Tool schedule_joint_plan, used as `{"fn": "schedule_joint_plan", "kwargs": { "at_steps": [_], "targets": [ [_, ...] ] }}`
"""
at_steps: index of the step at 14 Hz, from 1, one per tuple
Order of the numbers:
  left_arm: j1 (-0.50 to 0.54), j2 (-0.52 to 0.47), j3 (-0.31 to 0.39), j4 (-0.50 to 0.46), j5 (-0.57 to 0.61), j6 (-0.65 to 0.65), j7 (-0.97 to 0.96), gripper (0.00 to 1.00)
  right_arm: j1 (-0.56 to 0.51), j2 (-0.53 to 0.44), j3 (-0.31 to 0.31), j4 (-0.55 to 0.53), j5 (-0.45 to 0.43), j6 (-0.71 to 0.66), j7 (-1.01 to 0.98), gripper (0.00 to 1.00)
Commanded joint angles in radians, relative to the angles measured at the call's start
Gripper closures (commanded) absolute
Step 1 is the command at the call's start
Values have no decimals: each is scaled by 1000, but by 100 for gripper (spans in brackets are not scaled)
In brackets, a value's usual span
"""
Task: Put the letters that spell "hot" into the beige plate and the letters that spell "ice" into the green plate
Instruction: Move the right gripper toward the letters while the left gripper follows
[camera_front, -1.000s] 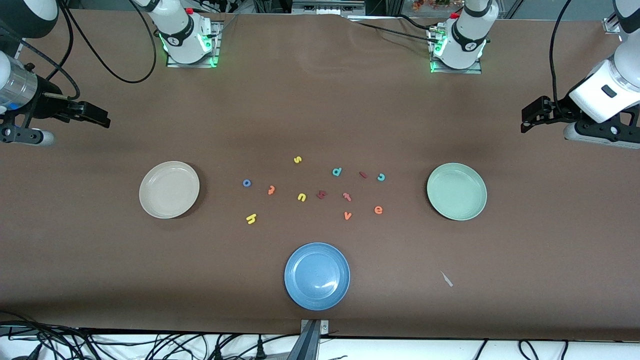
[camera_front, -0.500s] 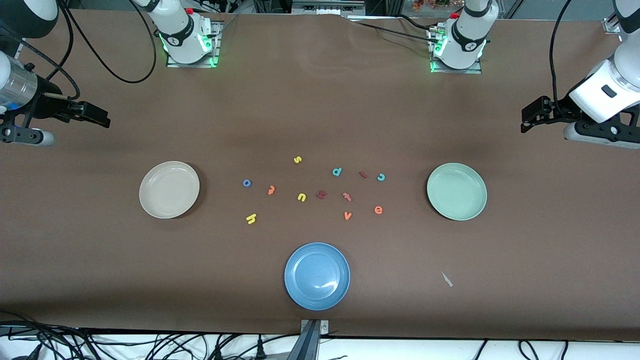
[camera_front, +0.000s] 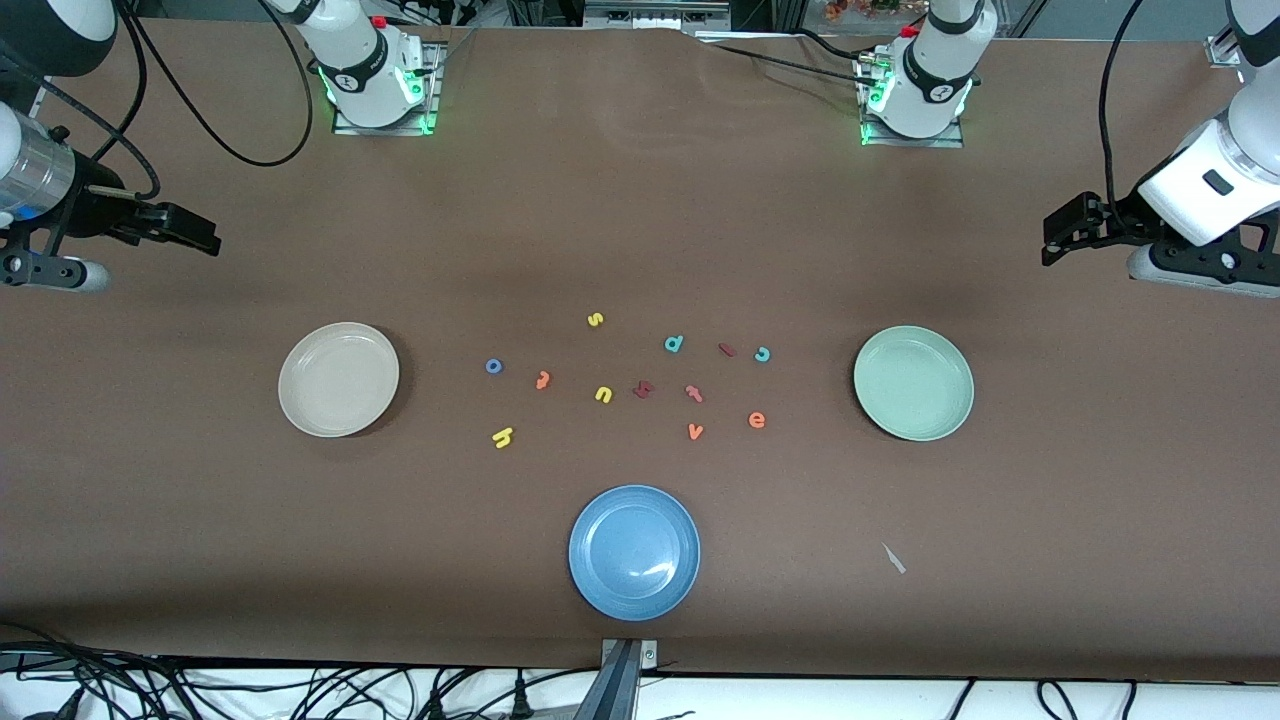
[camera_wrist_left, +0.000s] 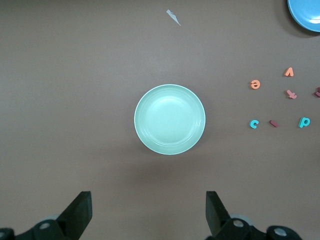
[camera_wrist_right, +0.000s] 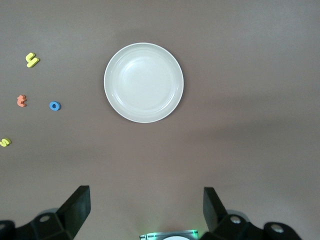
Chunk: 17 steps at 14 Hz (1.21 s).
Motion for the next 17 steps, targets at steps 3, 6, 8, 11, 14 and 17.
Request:
{"fn": "schedule_joint_plan", "kwargs": {
  "at_steps": [3,6,8,11,14,17],
  "targets": [
    [-1,-6,0,13,-8,-21,-8,0,-6,7,2,17,-3,-15,-19,0],
    [0,-6,1,13,-9,-21,-10,0,-6,7,2,17,-3,-15,-19,0],
    [2,-6,2,13,-8,-21,-10,0,-6,7,2,17,-3,-15,-17,0],
    [0,1,2,13,-8,-21,-10,0,-6,7,2,17,-3,-15,-19,0],
    [-7,5,0,14,-8,-21,-10,0,-6,7,3,17,-5,-15,-20,0],
    [-16,26,-2,14,-8,-19,-10,0,0,29,6,19,-6,-18,-65,0]
  ]
}}
